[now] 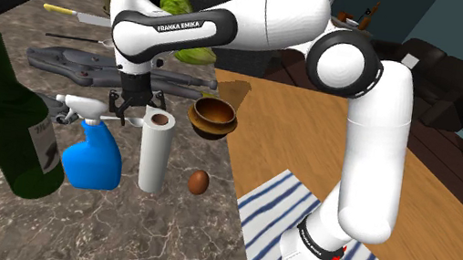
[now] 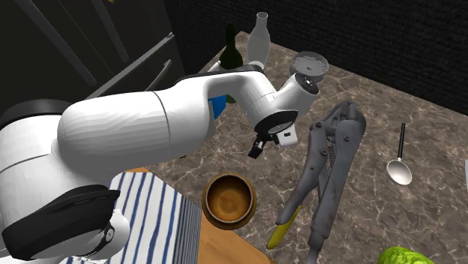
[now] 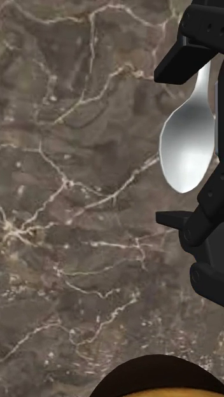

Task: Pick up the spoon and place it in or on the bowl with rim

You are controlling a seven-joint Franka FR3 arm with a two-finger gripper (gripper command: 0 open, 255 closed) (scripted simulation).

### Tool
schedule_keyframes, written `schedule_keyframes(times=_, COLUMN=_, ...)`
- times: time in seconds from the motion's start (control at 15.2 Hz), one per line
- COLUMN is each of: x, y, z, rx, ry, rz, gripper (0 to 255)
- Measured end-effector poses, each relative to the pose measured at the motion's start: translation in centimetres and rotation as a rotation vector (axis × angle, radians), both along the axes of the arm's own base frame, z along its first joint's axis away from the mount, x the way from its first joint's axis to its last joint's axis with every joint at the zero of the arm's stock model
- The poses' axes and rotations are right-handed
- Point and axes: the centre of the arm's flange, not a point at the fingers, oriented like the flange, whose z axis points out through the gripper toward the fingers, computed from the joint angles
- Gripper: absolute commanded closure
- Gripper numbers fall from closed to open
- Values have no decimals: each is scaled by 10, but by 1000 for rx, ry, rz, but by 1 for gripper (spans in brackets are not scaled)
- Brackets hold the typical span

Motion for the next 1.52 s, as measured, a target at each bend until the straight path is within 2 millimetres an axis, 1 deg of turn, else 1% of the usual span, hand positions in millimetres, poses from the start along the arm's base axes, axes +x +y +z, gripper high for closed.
schedule_keyframes(times=0.07, x=0, y=0, z=0, rx=0, ry=0, rz=0, gripper=0)
schedule_keyframes(times=0.13, x=0, y=0, z=0, rx=0, ry=0, rz=0, gripper=255)
schedule_keyframes(times=0.79, x=0, y=0, z=0, rx=0, ry=0, rz=0, gripper=255)
schedule_keyframes(times=1.06, x=0, y=1, z=15, rx=0, ry=0, rz=0, gripper=255)
schedule_keyframes(times=1.52, x=0, y=1, z=52, rx=0, ry=0, rz=0, gripper=255)
